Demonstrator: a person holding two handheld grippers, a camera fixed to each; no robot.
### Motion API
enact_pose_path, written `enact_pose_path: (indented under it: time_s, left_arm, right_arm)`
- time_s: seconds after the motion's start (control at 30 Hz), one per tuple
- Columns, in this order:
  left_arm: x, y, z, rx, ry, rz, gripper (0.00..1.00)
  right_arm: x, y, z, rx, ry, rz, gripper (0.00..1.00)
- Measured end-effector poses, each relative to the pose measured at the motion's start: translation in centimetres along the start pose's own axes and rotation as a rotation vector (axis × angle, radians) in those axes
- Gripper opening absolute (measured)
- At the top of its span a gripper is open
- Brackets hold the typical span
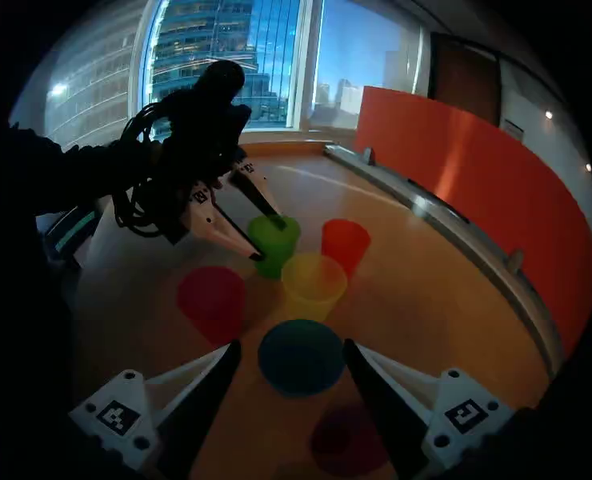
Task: Pour water
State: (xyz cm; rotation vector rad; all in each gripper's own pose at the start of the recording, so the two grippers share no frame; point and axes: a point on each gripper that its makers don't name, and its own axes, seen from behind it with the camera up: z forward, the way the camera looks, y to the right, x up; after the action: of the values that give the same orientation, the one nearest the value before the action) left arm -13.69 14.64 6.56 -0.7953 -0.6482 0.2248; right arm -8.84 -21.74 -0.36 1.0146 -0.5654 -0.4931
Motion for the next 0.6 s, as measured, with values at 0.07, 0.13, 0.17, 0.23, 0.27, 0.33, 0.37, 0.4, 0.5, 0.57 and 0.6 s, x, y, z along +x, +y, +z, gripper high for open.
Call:
enact_pose_path:
  time_s: [0.07, 0.13, 0.17, 0.23, 0.27, 0.33, 0.37, 0.4, 0.5, 0.57, 0.6]
  left_arm:
    - [0.2, 0.1, 0.1, -0.006, 0.004, -0.007, 0.98]
    - [0.3, 0.1, 0.3, -0.012, 0.009, -0.014, 0.97]
    - [0.4, 0.1, 0.3, -0.014, 0.011, -0.017, 0.97]
    - [0.4, 0.0, 0.4, -0.018, 0.013, -0.021, 0.97]
    - [0.4, 0.0, 0.5, -0.019, 0.013, -0.023, 0.97]
    - [0.4, 0.0, 0.6, -0.019, 0.012, -0.022, 0.98]
    - [0.3, 0.0, 0.7, -0.018, 0.012, -0.021, 0.98]
    - [0.3, -0.1, 0.7, -0.017, 0.011, -0.019, 0.98]
    - [0.4, -0.2, 0.8, -0.015, 0.013, -0.017, 0.97]
    - [0.4, -0.3, 0.9, -0.014, 0.013, -0.019, 0.97]
    - [0.4, -0.3, 1.0, -0.012, 0.014, -0.020, 0.97]
  right_arm:
    - [-0.1, 0.1, 0.1, 0.000, -0.005, 0.001, 0.99]
    - [-0.2, 0.2, 0.2, 0.002, -0.009, 0.002, 0.99]
    - [-0.2, 0.3, 0.3, 0.003, -0.012, 0.002, 0.99]
    - [-0.3, 0.4, 0.4, 0.006, -0.017, 0.003, 0.99]
    - [-0.4, 0.4, 0.5, 0.007, -0.021, 0.003, 0.99]
    - [-0.6, 0.4, 0.6, 0.010, -0.028, 0.002, 0.99]
    - [-0.7, 0.4, 0.7, 0.011, -0.032, 0.001, 0.99]
    - [-0.8, 0.4, 0.8, 0.012, -0.036, 0.000, 0.99]
    - [-1.0, 0.5, 0.9, 0.014, -0.046, -0.006, 0.99]
    - [-1.2, 0.5, 1.0, 0.014, -0.050, -0.007, 0.99]
    - [-1.2, 0.6, 1.1, 0.013, -0.052, -0.007, 0.99]
